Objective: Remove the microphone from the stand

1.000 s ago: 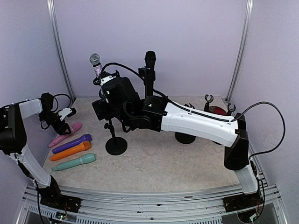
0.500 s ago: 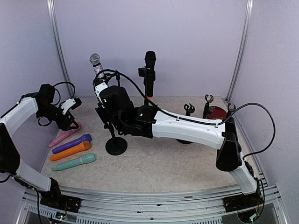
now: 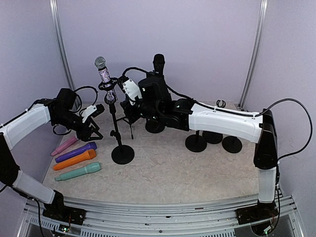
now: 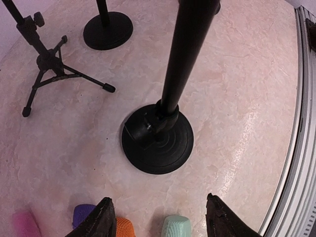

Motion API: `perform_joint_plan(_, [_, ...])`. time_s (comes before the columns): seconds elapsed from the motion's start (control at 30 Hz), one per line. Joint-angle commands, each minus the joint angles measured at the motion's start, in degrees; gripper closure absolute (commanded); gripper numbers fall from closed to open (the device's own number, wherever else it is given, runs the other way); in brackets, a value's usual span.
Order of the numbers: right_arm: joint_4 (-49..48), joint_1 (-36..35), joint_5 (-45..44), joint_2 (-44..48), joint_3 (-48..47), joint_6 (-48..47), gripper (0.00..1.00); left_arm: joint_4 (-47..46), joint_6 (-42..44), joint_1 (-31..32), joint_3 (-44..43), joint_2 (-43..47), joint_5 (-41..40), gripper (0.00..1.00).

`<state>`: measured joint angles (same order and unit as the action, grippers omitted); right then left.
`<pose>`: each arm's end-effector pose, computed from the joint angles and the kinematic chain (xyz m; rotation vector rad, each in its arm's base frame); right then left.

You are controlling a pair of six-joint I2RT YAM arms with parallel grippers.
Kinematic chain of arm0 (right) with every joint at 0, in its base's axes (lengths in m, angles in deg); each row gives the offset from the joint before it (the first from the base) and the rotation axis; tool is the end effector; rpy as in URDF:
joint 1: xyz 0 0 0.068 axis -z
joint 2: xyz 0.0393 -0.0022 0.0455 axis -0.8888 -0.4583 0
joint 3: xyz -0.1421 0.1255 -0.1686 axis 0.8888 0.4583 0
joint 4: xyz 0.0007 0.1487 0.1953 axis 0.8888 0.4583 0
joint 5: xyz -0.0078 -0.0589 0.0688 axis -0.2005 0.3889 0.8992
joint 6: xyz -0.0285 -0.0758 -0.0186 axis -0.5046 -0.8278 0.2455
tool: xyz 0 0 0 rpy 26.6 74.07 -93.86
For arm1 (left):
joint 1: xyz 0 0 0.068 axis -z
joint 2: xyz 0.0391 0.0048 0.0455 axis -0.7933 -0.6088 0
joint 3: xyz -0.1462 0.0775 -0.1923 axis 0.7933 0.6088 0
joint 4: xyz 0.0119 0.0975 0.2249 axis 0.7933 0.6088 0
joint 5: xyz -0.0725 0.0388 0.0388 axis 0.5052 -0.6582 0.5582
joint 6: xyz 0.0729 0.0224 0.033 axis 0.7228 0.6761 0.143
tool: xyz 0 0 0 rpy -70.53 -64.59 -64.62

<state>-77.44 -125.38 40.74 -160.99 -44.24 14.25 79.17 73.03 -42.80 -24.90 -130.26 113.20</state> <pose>0.2492 0.4407 0.3270 -0.7882 1.6497 0.5359 0.2615 -0.0849 0.2432 1.2306 2.1266 -0.5247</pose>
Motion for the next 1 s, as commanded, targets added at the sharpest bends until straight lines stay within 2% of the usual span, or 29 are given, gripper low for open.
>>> perform_joint_plan(0.0, [-3.40, 0.42, -1.46, 5.90, 8.51, 4.23, 0.40, -3.79, -4.65, 1.12, -2.11, -2.65, 4.88, 0.40])
perform_joint_plan(0.07, [-6.57, -0.37, -3.71, 7.94, 15.38, 8.65, 0.27, -4.82, -6.01, 1.60, -3.15, -3.75, 6.64, 0.40])
perform_joint_plan(0.2, [-8.99, -2.37, -5.18, 8.48, 24.86, 16.04, 0.21, -6.88, -7.59, 3.29, -4.06, -5.74, 8.37, 0.41])
perform_joint_plan(0.37, [-6.87, -5.78, -6.21, 1.58, 23.41, 18.18, 0.14, -8.93, -9.18, 6.58, -4.37, -8.28, 8.82, 0.43])
perform_joint_plan(0.5, [-7.59, -6.68, -7.14, -1.03, 22.95, 19.08, 0.14, -11.14, -12.93, 7.90, -4.93, -9.38, 8.03, 0.50])
perform_joint_plan(0.67, [-10.06, -6.63, -10.30, -1.60, 23.77, 19.83, 0.15, -16.88, -19.42, 9.30, -2.07, -7.03, 4.92, 0.68])
perform_joint_plan(0.77, [-11.25, -6.27, -11.13, -2.01, 22.72, 19.33, 0.16, -19.34, -24.16, 9.47, 0.79, -4.36, 4.58, 0.70])
perform_joint_plan(0.83, [-11.64, -6.10, -11.96, -1.97, 21.69, 18.90, 0.16, -20.90, -27.02, 9.55, 3.09, -1.69, 4.52, 0.69])
perform_joint_plan(0.97, [-12.48, -5.90, -14.22, -0.01, 19.52, 16.56, 0.14, -22.67, -28.57, 9.51, 6.52, 3.22, 3.90, 0.48])
